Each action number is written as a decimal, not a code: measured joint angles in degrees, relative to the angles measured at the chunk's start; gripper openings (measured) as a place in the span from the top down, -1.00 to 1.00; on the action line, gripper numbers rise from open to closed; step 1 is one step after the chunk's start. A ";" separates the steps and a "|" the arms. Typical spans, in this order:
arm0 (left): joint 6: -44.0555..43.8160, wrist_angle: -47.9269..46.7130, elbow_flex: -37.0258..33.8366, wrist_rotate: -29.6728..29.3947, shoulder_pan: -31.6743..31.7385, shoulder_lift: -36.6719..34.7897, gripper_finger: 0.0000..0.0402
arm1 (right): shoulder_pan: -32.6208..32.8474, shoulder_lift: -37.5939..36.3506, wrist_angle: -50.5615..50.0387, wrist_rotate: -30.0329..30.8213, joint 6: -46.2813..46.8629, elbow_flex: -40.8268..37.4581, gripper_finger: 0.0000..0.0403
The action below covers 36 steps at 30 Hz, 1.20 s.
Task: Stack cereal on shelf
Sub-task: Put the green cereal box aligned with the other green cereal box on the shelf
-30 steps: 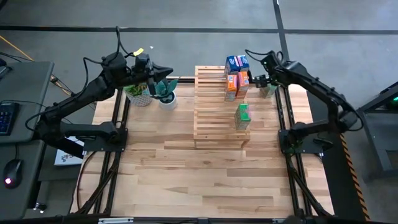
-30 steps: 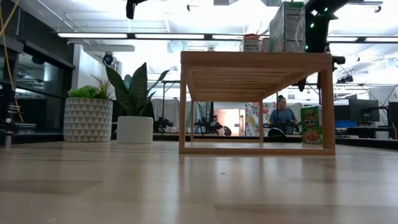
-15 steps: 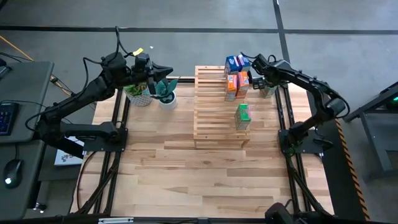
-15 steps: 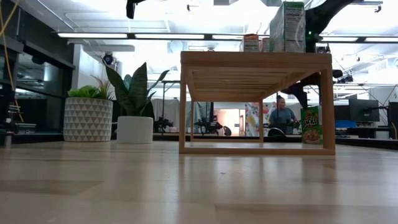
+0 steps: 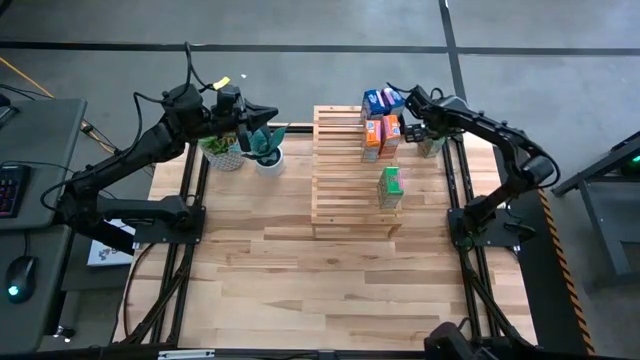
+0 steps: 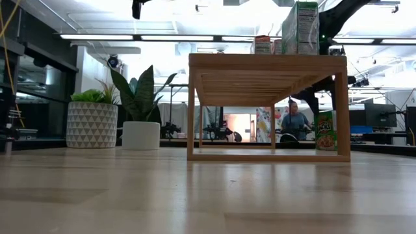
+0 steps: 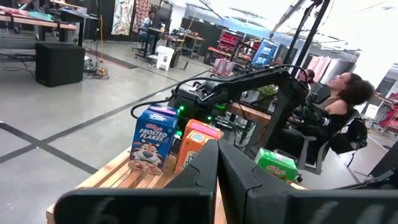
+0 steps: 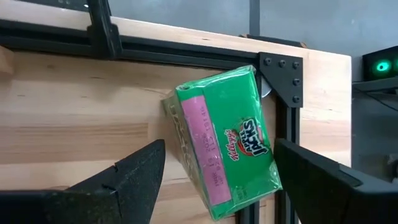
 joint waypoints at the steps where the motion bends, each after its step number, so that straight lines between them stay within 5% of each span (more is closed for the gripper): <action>1: -0.02 0.00 0.00 0.00 0.00 0.00 1.00 | 0.00 -0.22 0.18 -0.34 0.00 0.00 -0.46; 17: 0.00 0.00 0.02 -0.01 0.00 0.02 1.00 | -0.06 -5.78 1.90 0.08 1.86 0.00 -0.46; 36: -1.49 -0.02 0.04 0.00 0.00 0.02 1.00 | -0.60 -2.51 4.24 4.17 10.99 0.35 -0.46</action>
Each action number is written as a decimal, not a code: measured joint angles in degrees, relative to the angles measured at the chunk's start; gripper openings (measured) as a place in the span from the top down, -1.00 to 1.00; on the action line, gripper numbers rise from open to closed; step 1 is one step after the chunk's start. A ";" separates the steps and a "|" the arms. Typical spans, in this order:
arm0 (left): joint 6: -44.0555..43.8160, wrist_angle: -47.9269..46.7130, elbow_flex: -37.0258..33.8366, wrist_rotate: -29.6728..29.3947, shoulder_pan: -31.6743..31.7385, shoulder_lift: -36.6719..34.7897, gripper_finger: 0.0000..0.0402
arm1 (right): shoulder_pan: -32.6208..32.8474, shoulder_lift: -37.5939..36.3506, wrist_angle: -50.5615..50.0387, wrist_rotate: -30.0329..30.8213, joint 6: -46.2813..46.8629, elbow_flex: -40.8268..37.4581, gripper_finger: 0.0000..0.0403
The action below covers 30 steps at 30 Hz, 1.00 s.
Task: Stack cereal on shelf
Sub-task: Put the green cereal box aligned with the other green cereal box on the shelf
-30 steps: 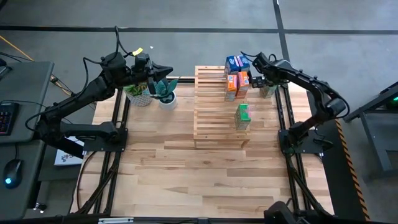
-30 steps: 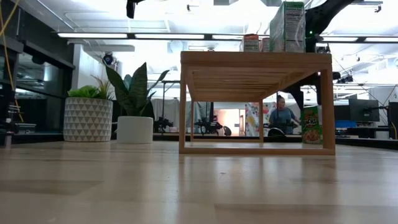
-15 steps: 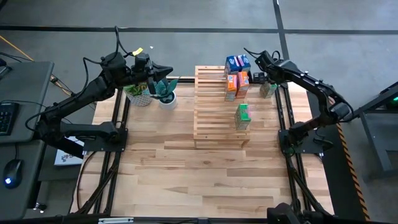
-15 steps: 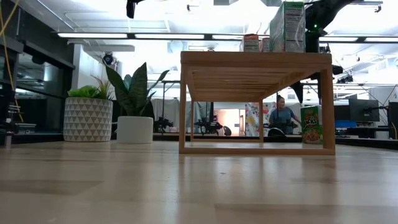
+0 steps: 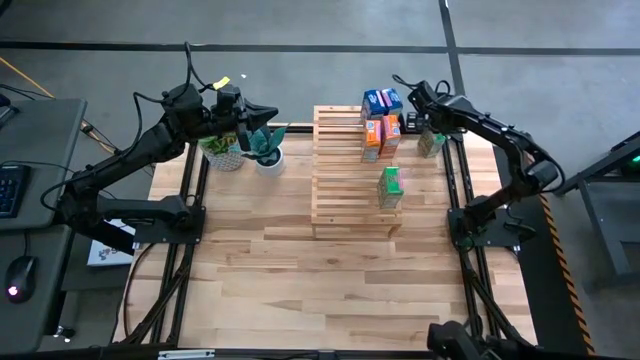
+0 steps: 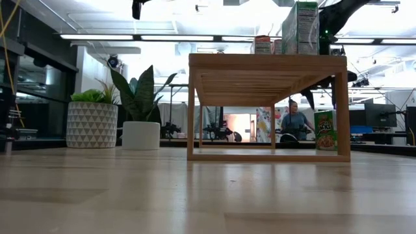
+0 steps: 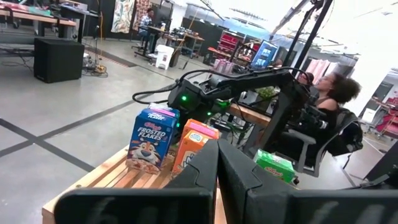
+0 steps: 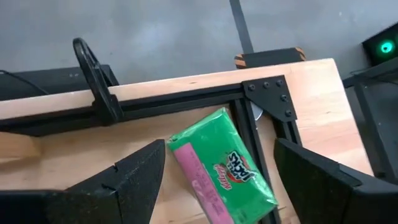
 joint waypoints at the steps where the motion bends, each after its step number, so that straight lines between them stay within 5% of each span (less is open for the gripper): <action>1: -0.02 0.00 0.00 0.00 0.00 0.00 1.00 | 0.00 0.32 0.02 0.12 0.65 0.00 -0.46; 30: -1.54 -0.02 0.00 0.00 0.01 0.00 1.00 | 0.32 4.56 -6.10 0.41 -2.08 0.79 -0.46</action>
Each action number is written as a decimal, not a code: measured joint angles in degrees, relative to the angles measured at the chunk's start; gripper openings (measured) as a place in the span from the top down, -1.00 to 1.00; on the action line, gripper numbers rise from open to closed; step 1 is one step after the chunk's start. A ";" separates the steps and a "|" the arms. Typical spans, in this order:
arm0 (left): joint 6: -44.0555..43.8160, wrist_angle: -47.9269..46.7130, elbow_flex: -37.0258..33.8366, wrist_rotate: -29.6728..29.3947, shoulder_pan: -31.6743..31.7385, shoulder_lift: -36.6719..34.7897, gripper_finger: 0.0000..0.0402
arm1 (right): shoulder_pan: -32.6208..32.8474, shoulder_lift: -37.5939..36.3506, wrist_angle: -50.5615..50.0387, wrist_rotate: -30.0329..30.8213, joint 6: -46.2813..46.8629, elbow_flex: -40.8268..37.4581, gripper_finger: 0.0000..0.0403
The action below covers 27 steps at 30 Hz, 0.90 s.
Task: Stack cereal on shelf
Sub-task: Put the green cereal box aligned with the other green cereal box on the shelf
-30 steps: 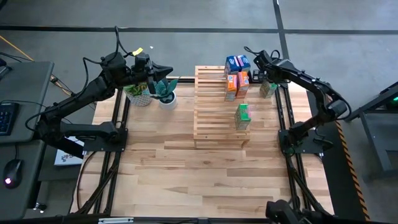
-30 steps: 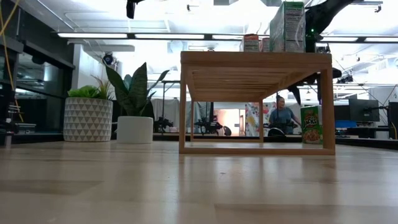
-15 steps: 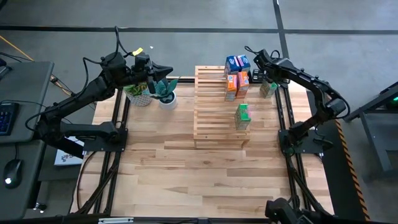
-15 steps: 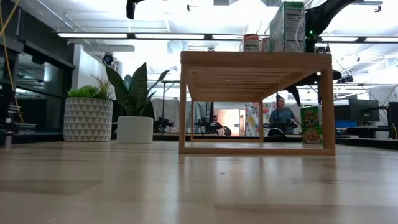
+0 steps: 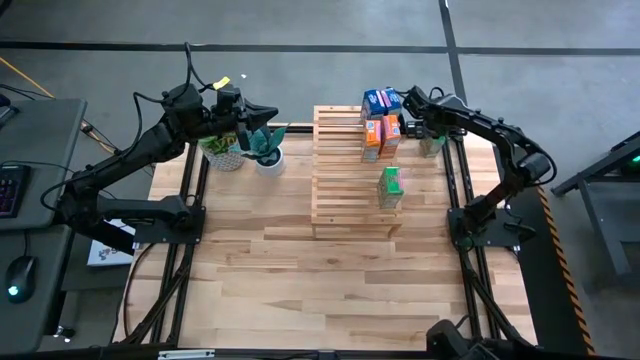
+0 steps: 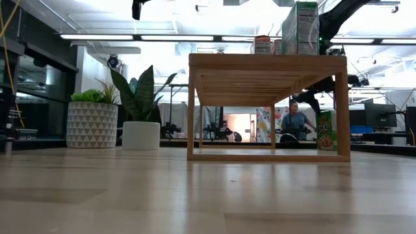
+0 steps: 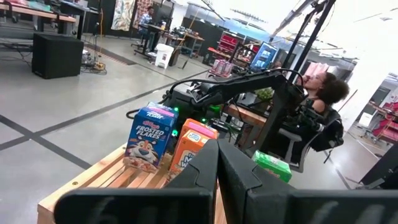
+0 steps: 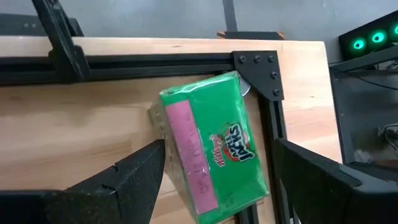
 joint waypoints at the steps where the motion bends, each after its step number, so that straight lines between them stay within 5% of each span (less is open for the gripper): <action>1: 0.00 0.00 0.00 0.00 0.00 0.00 1.00 | -0.03 -0.02 0.00 -0.72 -0.87 0.00 -0.46; 14: 0.07 -0.01 0.00 0.00 0.00 0.00 1.00 | -1.18 0.30 0.02 -4.47 -3.42 -0.09 -0.43; 27: 0.12 -0.01 0.00 0.00 0.00 0.02 1.00 | -1.18 0.28 0.02 -4.55 -3.39 -0.09 -0.02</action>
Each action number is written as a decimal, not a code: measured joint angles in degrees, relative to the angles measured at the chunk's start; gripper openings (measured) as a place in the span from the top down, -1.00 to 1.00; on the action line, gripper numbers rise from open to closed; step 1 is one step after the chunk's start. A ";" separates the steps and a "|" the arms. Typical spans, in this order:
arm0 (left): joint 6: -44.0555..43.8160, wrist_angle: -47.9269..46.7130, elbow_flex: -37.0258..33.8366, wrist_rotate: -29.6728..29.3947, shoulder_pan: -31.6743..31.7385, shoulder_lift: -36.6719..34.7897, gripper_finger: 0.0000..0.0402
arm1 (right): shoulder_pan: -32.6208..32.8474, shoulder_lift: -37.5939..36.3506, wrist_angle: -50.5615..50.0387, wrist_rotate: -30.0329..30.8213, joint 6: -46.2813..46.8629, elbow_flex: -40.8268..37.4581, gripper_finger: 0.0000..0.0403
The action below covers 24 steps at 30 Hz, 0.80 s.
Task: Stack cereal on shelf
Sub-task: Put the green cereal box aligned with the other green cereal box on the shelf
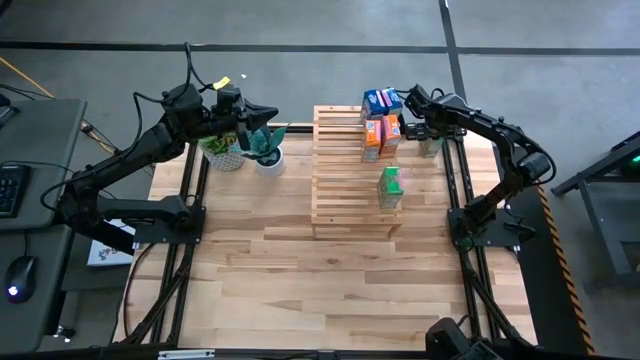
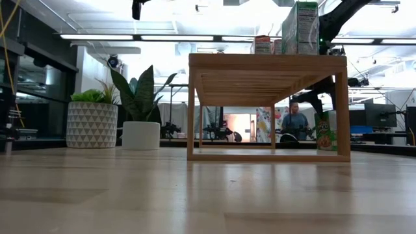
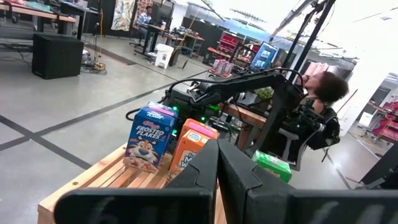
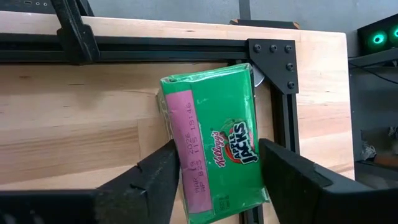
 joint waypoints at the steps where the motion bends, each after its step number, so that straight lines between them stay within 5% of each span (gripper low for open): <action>1: 0.00 -0.01 0.00 0.00 -0.01 0.00 1.00 | 0.00 0.00 0.00 0.00 0.00 0.00 0.00; 13: 0.02 -0.01 0.00 0.00 -0.01 0.00 1.00 | 0.00 -0.35 -1.03 -1.25 0.00 1.35 0.15; 24: 0.07 0.01 0.00 0.00 0.00 0.00 1.00 | 0.00 -3.48 -4.50 4.94 -1.28 12.82 0.20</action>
